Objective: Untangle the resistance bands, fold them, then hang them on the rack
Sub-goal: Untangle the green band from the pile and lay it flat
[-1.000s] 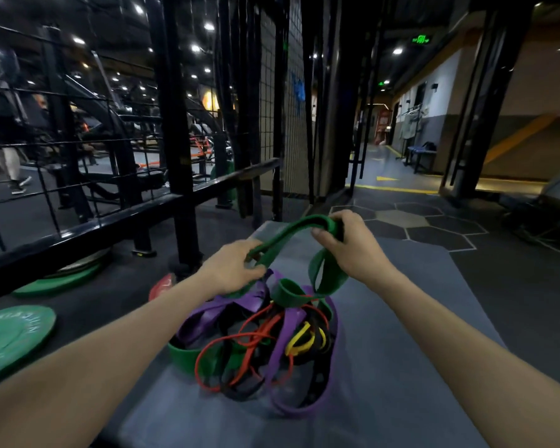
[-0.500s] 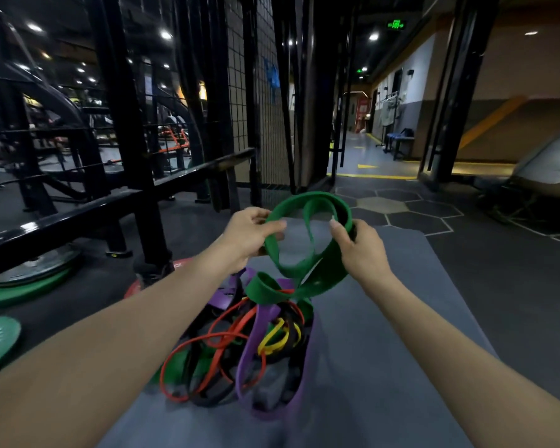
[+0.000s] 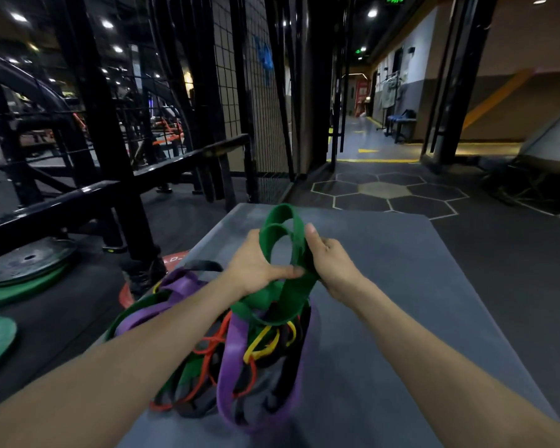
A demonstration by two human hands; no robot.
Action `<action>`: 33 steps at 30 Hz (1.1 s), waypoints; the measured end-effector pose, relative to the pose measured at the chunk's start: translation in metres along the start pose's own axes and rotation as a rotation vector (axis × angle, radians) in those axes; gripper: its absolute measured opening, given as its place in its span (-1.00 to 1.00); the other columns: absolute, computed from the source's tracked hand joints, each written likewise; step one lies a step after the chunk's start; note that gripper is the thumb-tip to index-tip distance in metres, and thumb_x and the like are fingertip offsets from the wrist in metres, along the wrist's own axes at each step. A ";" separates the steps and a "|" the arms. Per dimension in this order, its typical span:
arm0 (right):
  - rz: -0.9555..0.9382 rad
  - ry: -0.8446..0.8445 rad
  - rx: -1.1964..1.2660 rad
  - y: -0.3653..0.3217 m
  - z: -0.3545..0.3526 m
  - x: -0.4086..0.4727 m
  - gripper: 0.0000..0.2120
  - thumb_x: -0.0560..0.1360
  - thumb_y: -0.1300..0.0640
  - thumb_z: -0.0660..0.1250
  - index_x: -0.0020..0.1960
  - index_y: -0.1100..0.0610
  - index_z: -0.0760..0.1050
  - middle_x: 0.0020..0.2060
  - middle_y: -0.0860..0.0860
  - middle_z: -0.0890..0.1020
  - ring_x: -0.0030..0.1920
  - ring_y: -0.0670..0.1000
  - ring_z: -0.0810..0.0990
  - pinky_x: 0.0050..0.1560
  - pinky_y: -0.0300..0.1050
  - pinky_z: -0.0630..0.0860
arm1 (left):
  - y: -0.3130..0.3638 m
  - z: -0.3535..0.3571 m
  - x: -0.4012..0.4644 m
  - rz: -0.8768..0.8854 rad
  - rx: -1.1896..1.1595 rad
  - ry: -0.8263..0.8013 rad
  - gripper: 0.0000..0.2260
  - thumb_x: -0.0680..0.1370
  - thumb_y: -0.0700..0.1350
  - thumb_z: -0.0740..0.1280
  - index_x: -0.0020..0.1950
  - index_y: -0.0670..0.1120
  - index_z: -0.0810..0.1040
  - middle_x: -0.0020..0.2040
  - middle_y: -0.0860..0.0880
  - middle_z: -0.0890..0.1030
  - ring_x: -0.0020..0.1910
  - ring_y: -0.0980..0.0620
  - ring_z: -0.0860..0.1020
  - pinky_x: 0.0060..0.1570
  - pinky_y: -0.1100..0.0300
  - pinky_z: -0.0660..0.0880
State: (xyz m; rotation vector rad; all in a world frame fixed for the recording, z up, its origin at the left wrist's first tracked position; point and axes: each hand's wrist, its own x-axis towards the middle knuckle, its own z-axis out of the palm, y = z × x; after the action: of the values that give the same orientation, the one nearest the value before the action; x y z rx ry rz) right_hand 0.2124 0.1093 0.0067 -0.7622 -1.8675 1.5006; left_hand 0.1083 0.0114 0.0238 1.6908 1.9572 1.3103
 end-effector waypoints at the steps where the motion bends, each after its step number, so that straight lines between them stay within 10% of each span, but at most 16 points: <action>1: 0.032 -0.033 0.027 0.000 -0.002 0.000 -0.42 0.58 -0.18 0.07 -0.08 0.35 0.53 -0.23 0.21 0.59 -0.16 0.15 0.59 -0.07 -0.02 0.52 | -0.004 0.001 -0.001 -0.014 0.006 0.067 -0.73 0.32 -0.19 0.55 -0.17 0.06 0.52 -0.28 0.28 0.55 -0.29 0.41 0.54 -0.31 0.55 0.37; 7: 0.081 -0.006 0.001 0.020 -0.020 0.007 -0.65 0.63 0.05 0.06 0.25 0.23 0.46 -0.10 -0.02 0.48 -0.17 -0.10 0.44 0.05 -0.12 0.36 | -0.027 0.006 0.002 -0.239 0.098 0.219 -0.63 0.37 -0.08 0.51 0.10 -0.12 0.50 -0.07 0.02 0.58 -0.10 0.07 0.54 -0.22 0.32 0.42; 11: 0.185 0.063 -0.297 0.063 -0.018 0.011 -0.82 0.54 0.30 0.18 -0.09 0.39 0.51 -0.31 0.07 0.44 -0.26 0.01 0.39 -0.27 -0.09 0.34 | -0.042 0.004 -0.001 -0.263 0.175 0.246 -0.73 0.35 -0.10 0.51 0.00 -0.08 0.56 -0.06 -0.05 0.65 -0.06 -0.06 0.61 -0.01 0.01 0.53; 14: 0.327 0.028 -0.510 0.094 -0.014 0.014 -0.81 0.52 0.27 0.23 -0.25 0.11 0.40 -0.13 0.08 0.47 -0.10 0.01 0.45 0.03 -0.01 0.50 | -0.055 0.004 -0.008 -0.271 0.239 0.239 -0.85 0.35 -0.08 0.51 -0.16 0.01 0.58 -0.18 -0.04 0.66 -0.12 -0.08 0.62 -0.07 -0.04 0.55; 23: 0.402 0.005 -0.619 0.118 -0.001 0.007 -0.69 0.46 0.18 0.30 0.14 0.32 0.46 -0.07 0.03 0.42 0.00 -0.14 0.26 -0.15 -0.35 0.19 | -0.082 -0.008 -0.015 -0.363 0.339 0.236 -0.86 0.41 0.01 0.47 -0.08 0.04 0.60 -0.16 0.08 0.63 -0.13 0.02 0.60 -0.12 0.10 0.54; 33: 0.248 0.285 -0.528 0.083 -0.023 -0.003 -0.89 0.36 0.20 0.39 -0.30 0.24 0.61 -0.34 0.13 0.57 -0.20 0.04 0.60 -0.11 -0.12 0.55 | -0.069 -0.013 -0.016 -0.399 0.335 0.222 -0.65 0.53 0.05 0.31 -0.41 0.01 0.34 -0.49 0.04 0.38 -0.45 0.00 0.38 -0.41 0.14 0.22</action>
State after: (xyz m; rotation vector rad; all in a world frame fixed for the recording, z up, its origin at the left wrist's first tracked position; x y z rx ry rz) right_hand 0.2362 0.1370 -0.0712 -1.4139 -2.0135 0.9601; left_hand 0.0582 -0.0039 -0.0257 1.2133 2.5956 1.1048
